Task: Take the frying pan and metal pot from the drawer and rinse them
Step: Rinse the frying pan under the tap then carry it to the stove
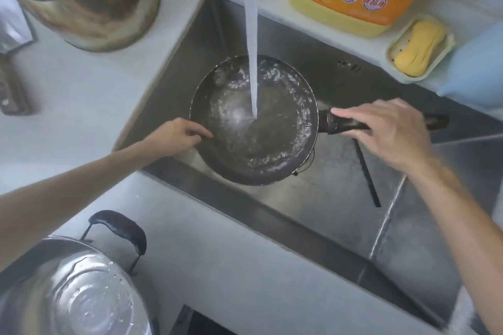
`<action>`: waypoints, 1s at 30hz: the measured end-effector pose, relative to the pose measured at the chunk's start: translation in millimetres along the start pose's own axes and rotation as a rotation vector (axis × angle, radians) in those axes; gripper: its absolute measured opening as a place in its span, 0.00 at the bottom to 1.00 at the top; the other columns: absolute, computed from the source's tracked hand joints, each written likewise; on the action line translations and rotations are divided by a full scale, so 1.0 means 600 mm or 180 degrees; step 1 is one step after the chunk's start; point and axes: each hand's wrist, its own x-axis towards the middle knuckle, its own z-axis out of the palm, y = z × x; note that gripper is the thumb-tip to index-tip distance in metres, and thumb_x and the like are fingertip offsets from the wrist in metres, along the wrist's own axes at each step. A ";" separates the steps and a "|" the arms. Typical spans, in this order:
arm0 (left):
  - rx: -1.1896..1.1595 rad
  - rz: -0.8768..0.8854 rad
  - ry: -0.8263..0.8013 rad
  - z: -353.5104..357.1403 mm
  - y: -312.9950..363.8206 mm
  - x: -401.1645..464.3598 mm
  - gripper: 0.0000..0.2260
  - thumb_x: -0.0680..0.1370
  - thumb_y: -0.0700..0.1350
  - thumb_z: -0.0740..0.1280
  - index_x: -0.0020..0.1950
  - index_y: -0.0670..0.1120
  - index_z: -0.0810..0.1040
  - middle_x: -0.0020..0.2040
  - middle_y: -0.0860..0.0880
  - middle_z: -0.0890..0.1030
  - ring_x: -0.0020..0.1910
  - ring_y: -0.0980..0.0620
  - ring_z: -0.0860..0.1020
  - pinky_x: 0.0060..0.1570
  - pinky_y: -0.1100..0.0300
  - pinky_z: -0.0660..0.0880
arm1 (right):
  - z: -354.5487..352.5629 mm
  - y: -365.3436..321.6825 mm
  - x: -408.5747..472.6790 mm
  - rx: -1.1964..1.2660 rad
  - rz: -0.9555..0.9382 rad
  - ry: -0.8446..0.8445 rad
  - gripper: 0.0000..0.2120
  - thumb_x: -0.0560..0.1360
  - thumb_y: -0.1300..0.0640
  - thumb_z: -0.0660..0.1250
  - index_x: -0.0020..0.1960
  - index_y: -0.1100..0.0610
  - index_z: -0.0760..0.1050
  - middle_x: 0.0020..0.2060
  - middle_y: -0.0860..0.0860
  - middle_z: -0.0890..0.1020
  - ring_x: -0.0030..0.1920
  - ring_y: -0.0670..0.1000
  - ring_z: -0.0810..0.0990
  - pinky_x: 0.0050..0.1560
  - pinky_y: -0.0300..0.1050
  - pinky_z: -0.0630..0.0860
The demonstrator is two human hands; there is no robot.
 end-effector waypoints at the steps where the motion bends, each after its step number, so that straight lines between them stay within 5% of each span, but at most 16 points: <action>1: -0.0187 0.0039 0.0045 0.013 0.004 0.007 0.17 0.76 0.39 0.61 0.57 0.56 0.81 0.42 0.48 0.82 0.39 0.50 0.77 0.42 0.63 0.70 | -0.009 0.003 -0.001 -0.0178 -0.0124 0.0174 0.18 0.73 0.52 0.68 0.62 0.48 0.76 0.44 0.49 0.84 0.40 0.55 0.79 0.43 0.48 0.68; 5: -0.0531 0.0433 0.0649 0.045 0.015 0.018 0.17 0.75 0.37 0.61 0.54 0.56 0.82 0.56 0.53 0.83 0.54 0.54 0.80 0.59 0.62 0.72 | -0.003 0.011 -0.033 -0.0430 -0.0161 0.0821 0.15 0.74 0.54 0.69 0.60 0.50 0.78 0.46 0.50 0.84 0.41 0.56 0.80 0.42 0.46 0.66; 8: -0.0227 0.0574 0.1268 0.025 0.015 0.010 0.16 0.75 0.41 0.61 0.55 0.58 0.81 0.46 0.52 0.80 0.47 0.51 0.77 0.52 0.54 0.75 | 0.032 0.001 -0.063 0.0180 0.0570 0.0948 0.15 0.70 0.55 0.73 0.57 0.51 0.79 0.44 0.50 0.84 0.40 0.53 0.78 0.43 0.46 0.66; 13: 0.0693 0.1379 0.1456 -0.055 0.045 -0.031 0.16 0.75 0.44 0.59 0.57 0.58 0.80 0.39 0.54 0.75 0.42 0.50 0.75 0.42 0.53 0.75 | 0.108 -0.031 -0.094 0.2446 0.1753 -0.0111 0.25 0.66 0.57 0.76 0.50 0.30 0.74 0.47 0.26 0.78 0.52 0.33 0.78 0.59 0.35 0.71; 17: 0.1254 0.1186 0.1132 -0.092 0.069 -0.041 0.16 0.76 0.44 0.59 0.59 0.58 0.80 0.50 0.49 0.83 0.51 0.42 0.79 0.46 0.54 0.71 | 0.147 -0.044 -0.095 0.3048 0.1634 -0.0768 0.19 0.61 0.38 0.74 0.50 0.31 0.74 0.50 0.24 0.77 0.58 0.32 0.75 0.60 0.25 0.65; 20: 0.1072 0.0850 0.0870 -0.087 0.047 -0.036 0.16 0.75 0.45 0.61 0.62 0.54 0.73 0.45 0.49 0.83 0.48 0.41 0.79 0.46 0.52 0.71 | 0.140 -0.035 -0.081 0.2664 0.1605 -0.0705 0.19 0.65 0.50 0.76 0.52 0.35 0.75 0.51 0.29 0.79 0.59 0.39 0.77 0.62 0.34 0.68; 26: 0.0160 0.0232 0.0816 -0.045 0.005 0.008 0.32 0.74 0.45 0.64 0.75 0.48 0.54 0.37 0.54 0.79 0.45 0.50 0.72 0.51 0.53 0.69 | 0.058 -0.013 -0.039 0.1072 0.0948 -0.0112 0.19 0.69 0.50 0.73 0.60 0.42 0.77 0.42 0.48 0.83 0.41 0.54 0.79 0.43 0.44 0.69; 30: -0.0103 0.0128 0.0592 -0.033 0.004 0.041 0.16 0.74 0.43 0.66 0.62 0.46 0.76 0.38 0.46 0.81 0.45 0.45 0.79 0.45 0.59 0.69 | 0.040 -0.002 -0.039 0.0205 0.0466 0.0512 0.17 0.72 0.50 0.70 0.61 0.47 0.77 0.44 0.48 0.84 0.42 0.52 0.77 0.45 0.47 0.68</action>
